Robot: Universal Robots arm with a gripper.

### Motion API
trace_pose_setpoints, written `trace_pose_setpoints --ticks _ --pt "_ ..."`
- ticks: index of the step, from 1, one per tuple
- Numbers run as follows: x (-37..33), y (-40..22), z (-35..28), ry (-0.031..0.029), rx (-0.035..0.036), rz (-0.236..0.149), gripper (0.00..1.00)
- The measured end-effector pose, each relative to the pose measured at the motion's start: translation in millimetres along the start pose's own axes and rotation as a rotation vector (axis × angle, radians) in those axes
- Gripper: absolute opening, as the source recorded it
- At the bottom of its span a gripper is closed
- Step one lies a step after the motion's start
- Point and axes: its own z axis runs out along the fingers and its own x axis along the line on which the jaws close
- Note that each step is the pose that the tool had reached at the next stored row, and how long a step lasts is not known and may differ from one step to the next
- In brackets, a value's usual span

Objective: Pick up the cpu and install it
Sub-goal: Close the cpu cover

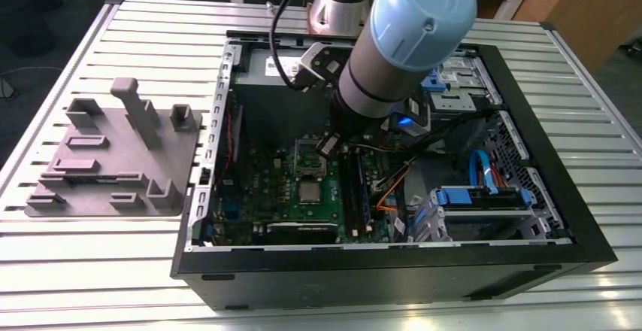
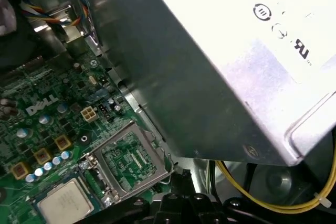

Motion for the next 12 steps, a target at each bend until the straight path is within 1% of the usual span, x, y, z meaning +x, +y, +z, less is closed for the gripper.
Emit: trace_pose_setpoints --ticks 3,7,10,12 --pt "-0.6 1.3 -3.8 0.0064 0.0048 0.001 0.10" --pt "-1.1 2.7 -7.7 0.0136 0.0103 0.001 0.10" --pt "-1.0 3.4 -9.1 0.0289 0.0212 0.002 0.10" --pt "-1.0 4.1 -10.6 0.0371 0.0269 0.002 0.10"
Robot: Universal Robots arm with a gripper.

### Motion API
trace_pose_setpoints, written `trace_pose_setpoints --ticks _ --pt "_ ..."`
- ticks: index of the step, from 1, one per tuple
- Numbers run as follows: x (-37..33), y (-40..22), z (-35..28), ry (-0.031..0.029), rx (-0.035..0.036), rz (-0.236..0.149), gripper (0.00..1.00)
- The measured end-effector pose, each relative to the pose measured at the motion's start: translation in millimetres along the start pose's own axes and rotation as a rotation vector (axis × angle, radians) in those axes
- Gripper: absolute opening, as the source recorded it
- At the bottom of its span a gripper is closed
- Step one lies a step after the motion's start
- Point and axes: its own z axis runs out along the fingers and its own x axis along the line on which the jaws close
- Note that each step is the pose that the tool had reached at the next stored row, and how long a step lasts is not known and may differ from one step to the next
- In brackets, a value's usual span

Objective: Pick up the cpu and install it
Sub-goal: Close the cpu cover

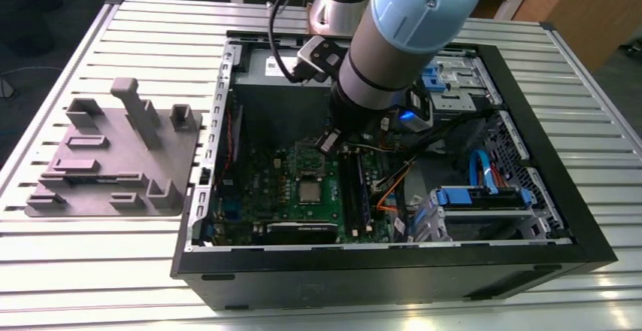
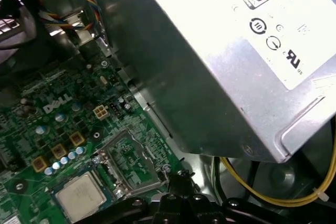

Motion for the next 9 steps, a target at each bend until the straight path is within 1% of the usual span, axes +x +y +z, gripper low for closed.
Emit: trace_pose_setpoints --ticks 2,9 --pt "0.0 0.9 -2.2 0.0032 0.0020 0.000 0.10" --pt "-0.3 4.4 -11.1 0.0064 0.0038 -0.003 0.10"
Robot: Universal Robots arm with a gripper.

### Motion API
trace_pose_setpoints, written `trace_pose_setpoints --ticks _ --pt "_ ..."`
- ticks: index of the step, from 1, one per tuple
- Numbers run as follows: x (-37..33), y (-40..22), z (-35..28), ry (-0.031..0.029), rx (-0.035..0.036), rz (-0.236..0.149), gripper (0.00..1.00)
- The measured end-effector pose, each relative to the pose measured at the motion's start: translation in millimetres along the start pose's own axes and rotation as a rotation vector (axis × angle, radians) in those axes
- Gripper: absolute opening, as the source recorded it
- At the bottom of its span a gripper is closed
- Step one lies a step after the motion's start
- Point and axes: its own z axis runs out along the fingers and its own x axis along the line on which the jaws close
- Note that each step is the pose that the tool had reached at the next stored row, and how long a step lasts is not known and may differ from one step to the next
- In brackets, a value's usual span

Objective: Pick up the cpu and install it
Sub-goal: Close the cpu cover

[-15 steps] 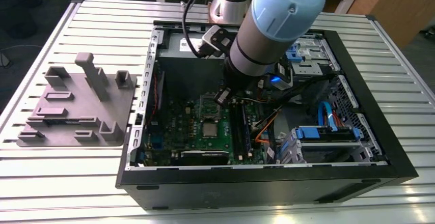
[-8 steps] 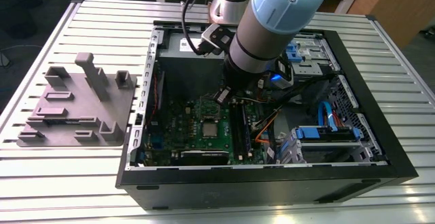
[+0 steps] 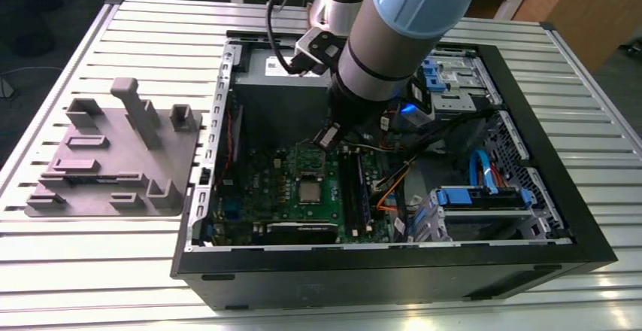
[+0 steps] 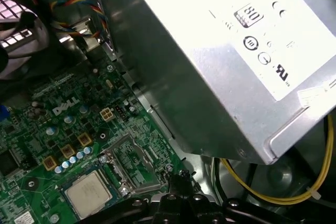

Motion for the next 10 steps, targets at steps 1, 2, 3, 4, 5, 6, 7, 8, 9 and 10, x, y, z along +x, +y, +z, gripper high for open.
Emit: trace_pose_setpoints --ticks 1,2,3,4,5,6,7,8,9,10 --pt "0.0 0.5 -1.3 0.0002 0.0000 0.000 0.10" --pt "0.0 1.1 -2.5 0.0005 0.0001 -0.001 0.10" --pt "0.0 1.5 -3.6 0.0009 0.0002 -0.001 0.10" --pt "0.1 1.9 -3.9 0.0017 0.0005 -0.002 0.10" --pt "0.3 2.3 -4.0 0.0032 0.0011 -0.004 0.10" --pt "0.5 2.5 -4.2 0.0051 0.0016 -0.007 0.10" --pt "0.6 2.7 -4.4 0.0065 0.0019 -0.009 0.10" --pt "0.6 2.7 -4.6 0.0074 0.0020 -0.011 0.10" --pt "0.6 2.8 -4.6 0.0076 0.0019 -0.012 0.10" --pt "0.6 2.8 -4.6 0.0076 0.0020 -0.012 0.10"
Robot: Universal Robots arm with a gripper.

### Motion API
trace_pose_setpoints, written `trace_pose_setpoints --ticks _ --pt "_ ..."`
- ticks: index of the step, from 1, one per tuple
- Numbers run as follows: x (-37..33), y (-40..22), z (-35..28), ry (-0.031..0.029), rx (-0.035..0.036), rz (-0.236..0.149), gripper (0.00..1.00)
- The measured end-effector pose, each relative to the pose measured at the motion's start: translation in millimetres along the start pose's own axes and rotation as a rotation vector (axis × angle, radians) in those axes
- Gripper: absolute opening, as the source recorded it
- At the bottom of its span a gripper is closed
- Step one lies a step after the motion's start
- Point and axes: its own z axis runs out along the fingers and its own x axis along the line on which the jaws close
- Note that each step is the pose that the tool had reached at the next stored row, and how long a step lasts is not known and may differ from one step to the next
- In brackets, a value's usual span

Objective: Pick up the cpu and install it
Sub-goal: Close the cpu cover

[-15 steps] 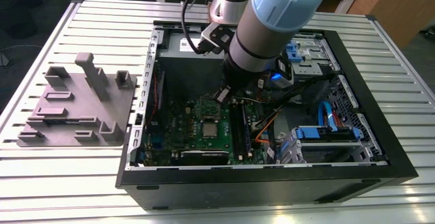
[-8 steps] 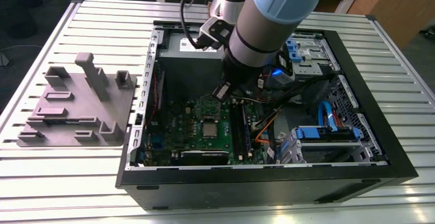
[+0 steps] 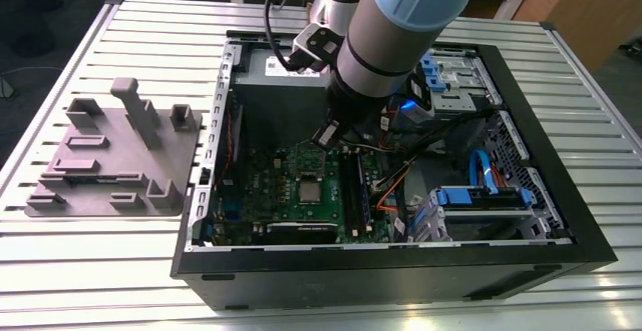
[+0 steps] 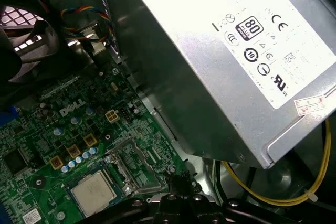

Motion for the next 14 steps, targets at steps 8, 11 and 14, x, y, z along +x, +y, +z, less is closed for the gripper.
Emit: trace_pose_setpoints --ticks 8,11,14 --pt "0.1 0.7 -1.2 0.0011 -0.0005 -0.004 0.10" --pt "0.0 0.8 -1.9 0.0013 -0.0008 -0.006 0.10" --pt "-0.1 0.9 -2.4 0.0014 -0.0009 -0.007 0.10"
